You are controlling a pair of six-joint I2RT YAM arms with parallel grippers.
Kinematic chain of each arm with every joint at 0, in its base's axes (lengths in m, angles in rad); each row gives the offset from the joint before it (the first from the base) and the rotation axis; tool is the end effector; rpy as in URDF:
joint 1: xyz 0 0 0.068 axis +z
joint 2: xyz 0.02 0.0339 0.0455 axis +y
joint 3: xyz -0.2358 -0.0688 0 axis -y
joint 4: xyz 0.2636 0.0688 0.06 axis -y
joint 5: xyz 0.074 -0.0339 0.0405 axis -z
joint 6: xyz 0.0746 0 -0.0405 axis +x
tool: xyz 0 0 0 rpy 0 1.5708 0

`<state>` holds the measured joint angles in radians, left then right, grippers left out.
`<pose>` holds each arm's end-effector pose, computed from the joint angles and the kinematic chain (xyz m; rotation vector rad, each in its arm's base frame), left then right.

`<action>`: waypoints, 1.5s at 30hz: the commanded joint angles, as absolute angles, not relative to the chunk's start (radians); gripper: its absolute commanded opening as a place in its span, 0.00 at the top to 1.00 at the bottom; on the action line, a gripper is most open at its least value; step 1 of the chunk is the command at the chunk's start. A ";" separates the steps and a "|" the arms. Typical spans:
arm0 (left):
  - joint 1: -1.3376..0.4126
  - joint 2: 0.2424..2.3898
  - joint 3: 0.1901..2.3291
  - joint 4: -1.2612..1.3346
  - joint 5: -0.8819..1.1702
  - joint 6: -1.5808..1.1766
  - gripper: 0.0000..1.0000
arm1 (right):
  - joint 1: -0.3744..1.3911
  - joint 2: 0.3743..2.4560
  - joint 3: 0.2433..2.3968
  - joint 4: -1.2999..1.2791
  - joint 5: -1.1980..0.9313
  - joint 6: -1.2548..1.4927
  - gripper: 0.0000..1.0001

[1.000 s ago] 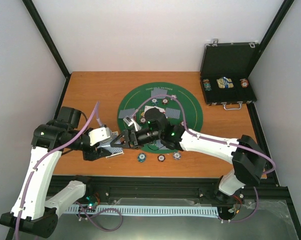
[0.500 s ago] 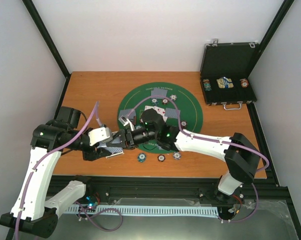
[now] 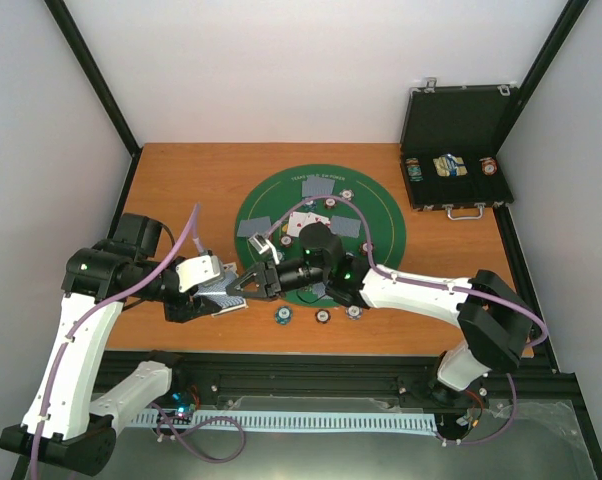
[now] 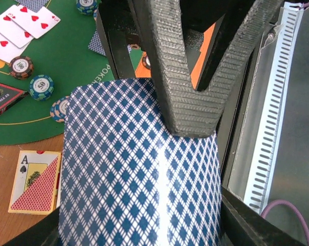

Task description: Distribute texas hold em gaming equipment

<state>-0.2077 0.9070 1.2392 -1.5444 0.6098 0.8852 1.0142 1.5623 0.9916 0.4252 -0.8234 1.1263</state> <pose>0.1397 -0.0731 0.3154 1.4461 2.0983 -0.6019 0.1626 0.3648 0.2393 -0.6891 2.1906 2.0791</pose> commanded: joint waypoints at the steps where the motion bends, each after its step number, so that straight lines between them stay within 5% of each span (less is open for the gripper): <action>1: -0.207 0.888 1.289 -1.551 0.668 0.888 0.87 | 0.985 1.553 0.965 0.364 -0.787 1.118 0.58; 5: -0.207 0.889 1.290 -1.554 0.667 0.890 0.87 | 0.971 1.545 0.965 0.317 -0.776 1.099 0.55; 10: -0.207 0.890 1.281 -1.548 0.671 0.890 0.87 | 1.001 1.565 1.004 0.415 -0.808 1.147 0.31; 16: -0.207 0.893 1.282 -1.546 0.673 0.890 0.87 | 1.053 1.608 1.069 0.454 -0.819 1.177 0.29; 24: -0.207 0.891 1.284 -1.546 0.674 0.888 0.87 | 1.054 1.673 1.072 0.485 -0.834 1.212 0.38; 34: -0.207 0.889 1.289 -1.548 0.673 0.890 0.87 | 0.970 1.590 0.953 0.440 -0.820 1.200 0.69; 45: -0.207 0.890 1.288 -1.550 0.669 0.890 0.87 | 0.969 1.553 0.956 0.373 -0.808 1.167 0.69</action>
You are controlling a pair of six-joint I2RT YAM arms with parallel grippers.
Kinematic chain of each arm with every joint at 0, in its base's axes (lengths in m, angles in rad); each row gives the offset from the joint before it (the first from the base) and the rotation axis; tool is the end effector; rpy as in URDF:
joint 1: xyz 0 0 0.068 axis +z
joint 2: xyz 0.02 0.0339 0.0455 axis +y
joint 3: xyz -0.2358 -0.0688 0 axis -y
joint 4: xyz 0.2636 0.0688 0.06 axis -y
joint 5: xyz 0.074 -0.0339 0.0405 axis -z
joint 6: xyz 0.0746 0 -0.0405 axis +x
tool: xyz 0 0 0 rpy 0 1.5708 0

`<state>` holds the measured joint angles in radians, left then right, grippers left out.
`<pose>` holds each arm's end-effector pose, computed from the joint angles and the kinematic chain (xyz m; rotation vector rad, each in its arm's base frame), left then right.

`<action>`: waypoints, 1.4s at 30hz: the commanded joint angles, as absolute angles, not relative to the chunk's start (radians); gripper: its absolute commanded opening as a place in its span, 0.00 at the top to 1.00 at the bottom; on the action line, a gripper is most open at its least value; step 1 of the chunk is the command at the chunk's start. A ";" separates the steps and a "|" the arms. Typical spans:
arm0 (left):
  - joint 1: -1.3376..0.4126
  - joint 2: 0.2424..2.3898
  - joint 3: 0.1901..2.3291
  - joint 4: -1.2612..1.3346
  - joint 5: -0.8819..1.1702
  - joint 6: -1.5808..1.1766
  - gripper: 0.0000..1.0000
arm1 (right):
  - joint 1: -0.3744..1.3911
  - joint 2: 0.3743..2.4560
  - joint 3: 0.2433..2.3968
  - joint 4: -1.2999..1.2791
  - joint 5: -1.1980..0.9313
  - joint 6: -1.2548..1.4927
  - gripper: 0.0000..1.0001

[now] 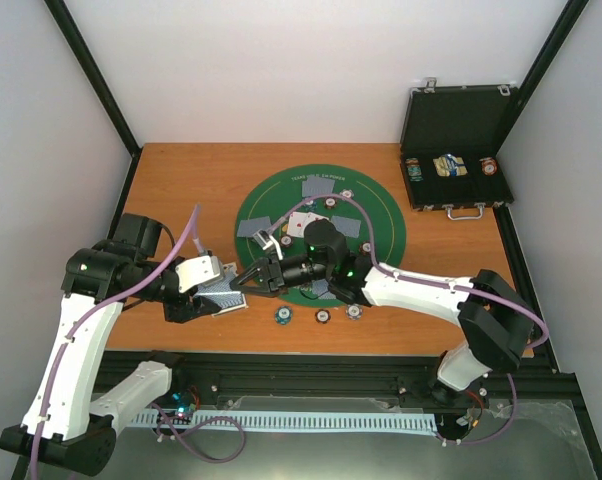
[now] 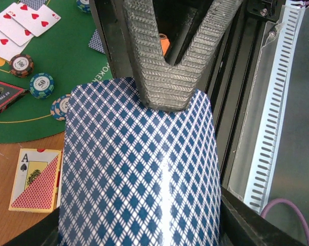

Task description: Distribute texas hold em gaming equipment

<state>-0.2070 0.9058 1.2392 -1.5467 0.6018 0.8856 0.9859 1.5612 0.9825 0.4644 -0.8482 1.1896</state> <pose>0.1394 -0.0724 0.3151 1.4467 2.1041 -0.5927 0.1707 0.3592 0.2413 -0.6347 2.1997 2.1226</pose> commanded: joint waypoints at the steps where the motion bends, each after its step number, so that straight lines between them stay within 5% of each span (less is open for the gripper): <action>1: -0.208 0.891 1.286 -1.549 0.668 0.890 0.87 | 0.970 1.552 0.956 0.381 -0.812 1.175 0.62; 4: -0.208 0.892 1.281 -1.544 0.677 0.889 0.87 | 0.987 1.561 0.973 0.425 -0.820 1.192 0.36; 6: -0.207 0.894 1.279 -1.542 0.678 0.887 0.87 | 1.005 1.578 1.001 0.437 -0.821 1.195 0.33; 21: -0.208 0.887 1.265 -1.540 0.676 0.891 0.87 | 1.047 1.681 1.098 0.526 -0.834 1.257 0.35; 35: -0.207 0.890 1.283 -1.539 0.680 0.889 0.87 | 0.983 1.631 0.935 0.485 -0.836 1.238 0.60; 42: -0.207 0.895 1.290 -1.540 0.685 0.883 0.87 | 0.951 1.580 0.936 0.393 -0.836 1.189 0.61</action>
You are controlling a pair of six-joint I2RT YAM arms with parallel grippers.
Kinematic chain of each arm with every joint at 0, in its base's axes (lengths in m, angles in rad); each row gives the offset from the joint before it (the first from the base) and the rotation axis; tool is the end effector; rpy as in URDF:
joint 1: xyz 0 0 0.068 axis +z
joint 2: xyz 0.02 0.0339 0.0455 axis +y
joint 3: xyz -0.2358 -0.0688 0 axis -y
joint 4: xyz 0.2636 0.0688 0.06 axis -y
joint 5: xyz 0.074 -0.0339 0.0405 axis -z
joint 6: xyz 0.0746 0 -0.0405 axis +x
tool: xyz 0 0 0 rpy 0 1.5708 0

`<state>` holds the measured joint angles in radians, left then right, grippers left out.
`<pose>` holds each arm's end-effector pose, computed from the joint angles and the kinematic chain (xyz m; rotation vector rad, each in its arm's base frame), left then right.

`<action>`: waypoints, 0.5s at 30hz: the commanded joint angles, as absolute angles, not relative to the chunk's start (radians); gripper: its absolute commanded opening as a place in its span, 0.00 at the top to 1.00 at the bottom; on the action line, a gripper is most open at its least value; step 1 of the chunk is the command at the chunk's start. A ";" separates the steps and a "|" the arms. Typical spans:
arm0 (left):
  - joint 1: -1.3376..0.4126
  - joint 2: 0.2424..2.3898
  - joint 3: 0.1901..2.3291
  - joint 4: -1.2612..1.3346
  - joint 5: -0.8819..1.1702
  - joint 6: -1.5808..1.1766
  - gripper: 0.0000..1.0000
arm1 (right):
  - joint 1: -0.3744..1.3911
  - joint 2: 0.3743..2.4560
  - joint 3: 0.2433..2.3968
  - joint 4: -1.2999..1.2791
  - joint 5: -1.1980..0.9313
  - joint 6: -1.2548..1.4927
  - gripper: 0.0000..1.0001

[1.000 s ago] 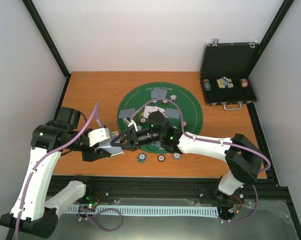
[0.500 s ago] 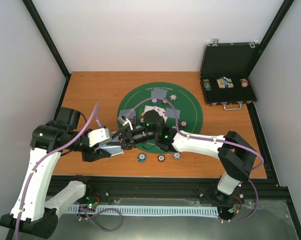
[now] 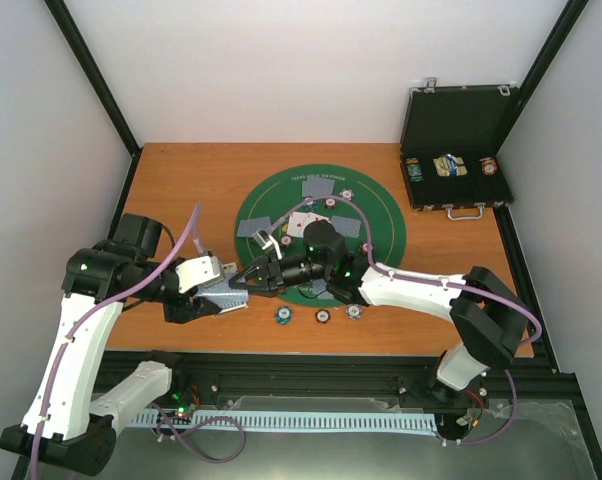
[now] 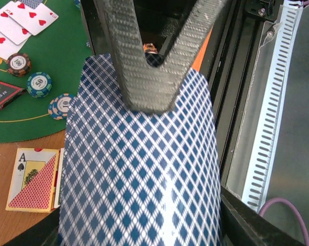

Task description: Distribute texas hold em gaming equipment

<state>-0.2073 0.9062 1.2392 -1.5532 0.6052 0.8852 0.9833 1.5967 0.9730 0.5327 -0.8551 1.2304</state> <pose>0.1386 -0.0725 0.3149 1.4469 2.1083 -0.6013 0.1735 0.3621 0.2328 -0.6111 2.2025 2.1533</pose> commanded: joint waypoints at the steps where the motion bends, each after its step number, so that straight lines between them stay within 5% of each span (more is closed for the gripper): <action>1: -0.207 0.895 1.290 -1.541 0.685 0.883 0.87 | 0.948 1.574 0.936 0.388 -0.836 1.187 0.62; 15: -0.207 0.894 1.276 -1.536 0.678 0.884 0.87 | 0.914 1.495 0.956 0.283 -0.816 1.150 0.97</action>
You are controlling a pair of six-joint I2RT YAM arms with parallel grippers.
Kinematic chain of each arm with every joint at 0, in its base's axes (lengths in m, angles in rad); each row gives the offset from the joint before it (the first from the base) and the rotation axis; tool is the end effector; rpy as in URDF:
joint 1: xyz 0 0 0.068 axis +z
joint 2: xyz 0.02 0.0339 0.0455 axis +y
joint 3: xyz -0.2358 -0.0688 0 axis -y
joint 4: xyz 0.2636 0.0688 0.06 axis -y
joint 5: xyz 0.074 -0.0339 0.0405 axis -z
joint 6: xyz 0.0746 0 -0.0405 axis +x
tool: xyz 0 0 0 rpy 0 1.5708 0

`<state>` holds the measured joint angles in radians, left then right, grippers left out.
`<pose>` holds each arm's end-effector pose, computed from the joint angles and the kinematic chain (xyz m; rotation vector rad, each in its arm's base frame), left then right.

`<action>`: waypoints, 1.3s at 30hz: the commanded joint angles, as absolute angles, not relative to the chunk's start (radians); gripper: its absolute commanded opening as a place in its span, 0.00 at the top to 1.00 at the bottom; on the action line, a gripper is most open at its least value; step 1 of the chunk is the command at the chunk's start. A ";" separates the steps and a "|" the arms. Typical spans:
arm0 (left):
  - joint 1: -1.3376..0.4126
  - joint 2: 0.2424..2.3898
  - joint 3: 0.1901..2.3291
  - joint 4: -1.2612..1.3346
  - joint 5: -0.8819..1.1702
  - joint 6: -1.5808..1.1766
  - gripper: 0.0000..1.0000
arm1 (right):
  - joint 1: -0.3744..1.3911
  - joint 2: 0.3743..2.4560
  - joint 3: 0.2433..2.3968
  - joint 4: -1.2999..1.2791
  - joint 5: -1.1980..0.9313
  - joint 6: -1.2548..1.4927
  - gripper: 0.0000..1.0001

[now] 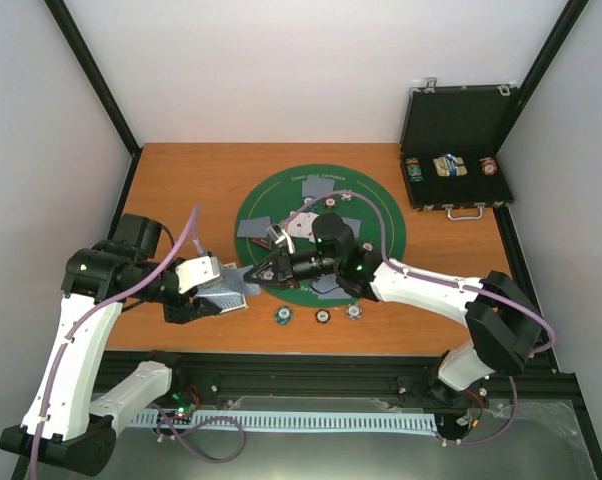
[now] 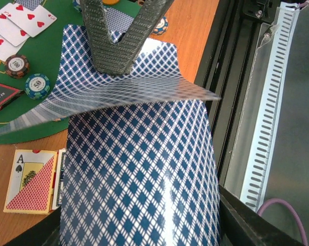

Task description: Distribute texas hold em gaming equipment

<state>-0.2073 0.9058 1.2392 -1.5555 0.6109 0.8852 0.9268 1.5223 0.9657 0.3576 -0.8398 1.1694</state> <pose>0.1381 -0.0728 0.3150 1.4465 2.1065 -0.6093 0.1870 0.3416 0.2362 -0.5314 2.2795 2.0491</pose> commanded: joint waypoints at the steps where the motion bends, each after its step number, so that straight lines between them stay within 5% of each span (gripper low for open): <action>1: -0.207 0.892 1.276 -1.537 0.677 0.885 0.87 | 0.907 1.490 0.957 0.275 -0.817 1.147 0.97; 19: -0.207 0.888 1.278 -1.545 0.668 0.885 0.86 | 0.409 1.428 0.963 -0.057 -0.933 0.867 0.97; 26: -0.207 0.889 1.271 -1.541 0.664 0.886 0.87 | 0.185 1.637 1.136 -0.373 -0.762 0.553 0.97; 39: -0.207 0.887 1.105 -1.400 0.510 0.869 0.88 | 0.133 2.039 1.457 -0.567 -0.520 0.383 0.97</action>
